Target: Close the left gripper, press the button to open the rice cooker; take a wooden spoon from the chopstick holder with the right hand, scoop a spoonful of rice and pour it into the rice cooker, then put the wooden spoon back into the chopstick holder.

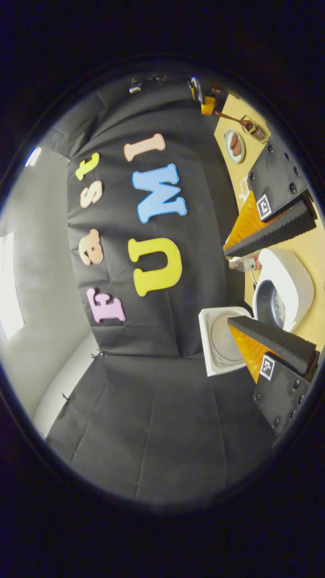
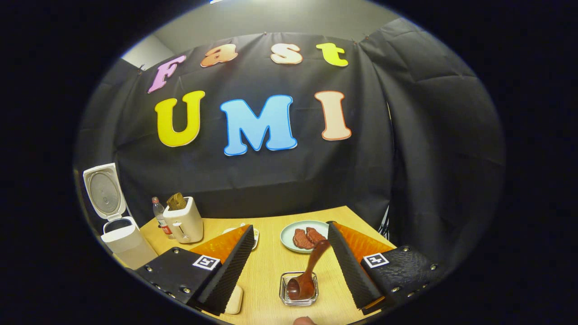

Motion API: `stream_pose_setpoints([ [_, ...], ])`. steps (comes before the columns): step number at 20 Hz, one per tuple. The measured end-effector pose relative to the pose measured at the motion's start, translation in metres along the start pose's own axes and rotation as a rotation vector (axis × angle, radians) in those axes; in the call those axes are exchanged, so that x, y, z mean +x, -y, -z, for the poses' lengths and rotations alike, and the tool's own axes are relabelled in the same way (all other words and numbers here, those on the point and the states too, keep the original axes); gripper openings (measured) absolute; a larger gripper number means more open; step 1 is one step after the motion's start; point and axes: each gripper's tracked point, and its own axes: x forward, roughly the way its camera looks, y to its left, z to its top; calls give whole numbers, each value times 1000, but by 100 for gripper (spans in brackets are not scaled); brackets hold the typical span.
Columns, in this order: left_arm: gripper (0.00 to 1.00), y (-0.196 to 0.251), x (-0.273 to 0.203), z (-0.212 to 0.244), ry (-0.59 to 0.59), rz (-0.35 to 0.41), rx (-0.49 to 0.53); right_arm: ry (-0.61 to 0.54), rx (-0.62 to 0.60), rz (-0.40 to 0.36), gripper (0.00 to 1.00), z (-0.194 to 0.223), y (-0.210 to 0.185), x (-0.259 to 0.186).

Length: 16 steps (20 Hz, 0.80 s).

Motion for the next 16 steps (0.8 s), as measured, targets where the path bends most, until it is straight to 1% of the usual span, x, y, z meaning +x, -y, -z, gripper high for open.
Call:
stream_pose_setpoints([
  [2,92,-14,26,-1,-14,-14,-13,37,-22,3,99,-13,-6,-11],
  [3,90,-22,41,0,-20,-19,-14,52,-25,4,99,-19,-9,-18],
  [6,93,-48,83,0,-16,-45,-10,86,-30,12,99,-33,-20,-34],
  [8,92,-60,107,2,-26,-50,-9,103,-42,28,99,-39,-24,-42],
  [12,94,-82,155,3,-40,-66,-10,116,-56,64,99,-41,-28,-56],
  [14,92,-90,177,-2,-39,-68,-23,117,-49,78,99,-40,-29,-62],
  [16,94,-103,200,-9,-29,-84,-23,115,-46,87,99,-38,-30,-68],
])
